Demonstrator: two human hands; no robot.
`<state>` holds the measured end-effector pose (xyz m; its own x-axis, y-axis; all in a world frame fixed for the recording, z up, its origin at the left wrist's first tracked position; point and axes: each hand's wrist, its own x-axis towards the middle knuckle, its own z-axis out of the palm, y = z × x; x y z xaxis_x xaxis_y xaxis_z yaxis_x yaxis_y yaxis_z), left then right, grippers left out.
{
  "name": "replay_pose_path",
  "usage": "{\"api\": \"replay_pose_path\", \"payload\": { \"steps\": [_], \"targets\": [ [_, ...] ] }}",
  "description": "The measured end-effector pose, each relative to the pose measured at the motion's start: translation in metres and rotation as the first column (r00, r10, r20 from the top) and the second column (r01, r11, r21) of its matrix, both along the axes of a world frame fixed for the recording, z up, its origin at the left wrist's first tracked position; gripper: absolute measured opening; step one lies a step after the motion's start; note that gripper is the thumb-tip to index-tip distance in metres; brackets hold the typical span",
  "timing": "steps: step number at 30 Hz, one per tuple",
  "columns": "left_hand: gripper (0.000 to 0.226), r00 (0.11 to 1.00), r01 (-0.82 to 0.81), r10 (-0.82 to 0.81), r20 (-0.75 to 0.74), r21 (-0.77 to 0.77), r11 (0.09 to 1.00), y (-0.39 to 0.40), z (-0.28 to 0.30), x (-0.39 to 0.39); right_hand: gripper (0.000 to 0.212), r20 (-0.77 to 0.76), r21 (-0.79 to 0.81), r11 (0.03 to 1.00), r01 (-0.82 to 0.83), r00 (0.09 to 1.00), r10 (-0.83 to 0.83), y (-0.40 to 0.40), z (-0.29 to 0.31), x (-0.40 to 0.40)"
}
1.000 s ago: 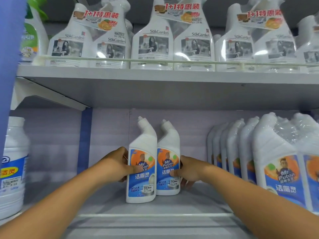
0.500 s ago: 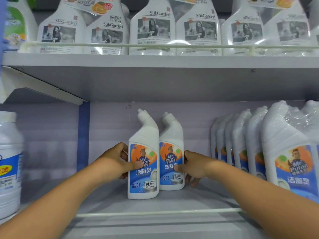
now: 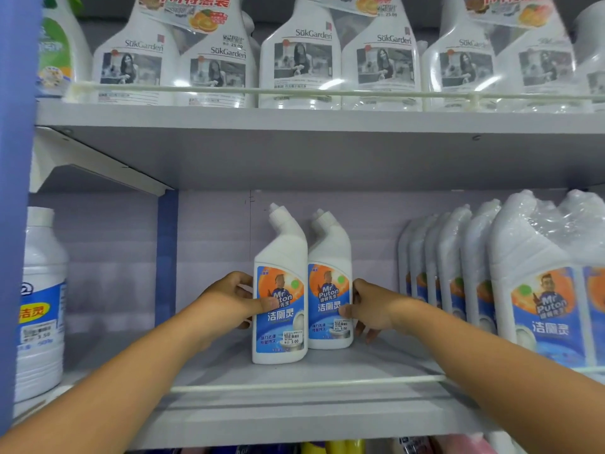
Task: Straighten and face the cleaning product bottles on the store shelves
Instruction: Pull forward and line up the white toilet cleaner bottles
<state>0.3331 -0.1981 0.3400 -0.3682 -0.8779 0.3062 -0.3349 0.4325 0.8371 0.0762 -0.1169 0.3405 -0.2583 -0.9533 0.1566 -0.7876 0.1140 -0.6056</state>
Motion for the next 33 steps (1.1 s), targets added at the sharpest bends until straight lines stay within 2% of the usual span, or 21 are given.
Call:
{"api": "replay_pose_path", "payload": {
  "steps": [3,5,8,10,12,17,19,23,26,28,31,33],
  "targets": [
    [0.050,0.998,0.038,-0.034,-0.054,0.072,0.997,0.002,0.000,0.001,0.014,0.016,-0.027,0.999,0.045,0.999,-0.045,0.002,0.002,0.003],
    [0.048,0.991,0.070,-0.055,-0.120,0.121,0.990,0.006,0.001,0.001,0.023,0.057,-0.121,0.988,0.096,0.994,-0.090,0.001,0.006,0.004],
    [0.045,0.965,0.099,-0.065,-0.256,0.122,0.988,0.011,0.005,-0.001,0.039,0.299,-0.267,0.949,0.167,0.951,-0.084,-0.001,0.014,0.008],
    [0.038,0.955,0.100,-0.065,-0.289,0.110,0.989,0.014,0.008,-0.001,0.047,0.420,-0.269,0.944,0.189,0.905,-0.061,-0.002,0.016,0.014],
    [0.034,0.959,0.098,-0.067,-0.275,0.098,0.990,0.014,0.009,-0.001,0.045,0.484,-0.242,0.952,0.186,0.874,-0.048,-0.003,0.014,0.016],
    [0.036,0.966,0.064,-0.042,-0.256,0.079,0.995,0.012,0.009,-0.003,0.040,0.452,-0.206,0.957,0.203,0.887,-0.091,-0.002,0.009,0.016],
    [0.044,0.964,0.075,-0.044,-0.263,0.109,0.991,0.017,0.010,0.000,0.047,0.441,-0.192,0.958,0.213,0.891,-0.110,0.005,0.009,0.017],
    [0.074,0.951,0.095,-0.018,-0.309,0.236,0.967,0.048,0.009,0.007,0.071,0.461,-0.233,0.950,0.210,0.884,-0.082,0.037,0.004,0.018],
    [0.086,0.932,0.015,0.054,-0.358,0.187,0.982,0.085,0.000,0.007,0.077,0.518,-0.310,0.938,0.155,0.855,0.030,0.080,-0.001,0.013],
    [0.082,0.920,-0.026,0.074,-0.386,0.127,0.991,0.118,-0.006,0.002,0.072,0.546,-0.377,0.920,0.108,0.828,0.127,0.116,-0.007,0.008],
    [0.059,0.916,-0.099,0.094,-0.391,0.008,0.995,0.172,-0.022,-0.018,0.056,0.538,-0.484,0.871,0.079,0.812,0.225,0.177,-0.022,-0.008],
    [0.053,0.919,-0.098,0.065,-0.389,-0.064,0.993,0.206,-0.039,-0.034,0.048,0.527,-0.517,0.854,0.061,0.809,0.261,0.219,-0.036,-0.023]
  ]
}}
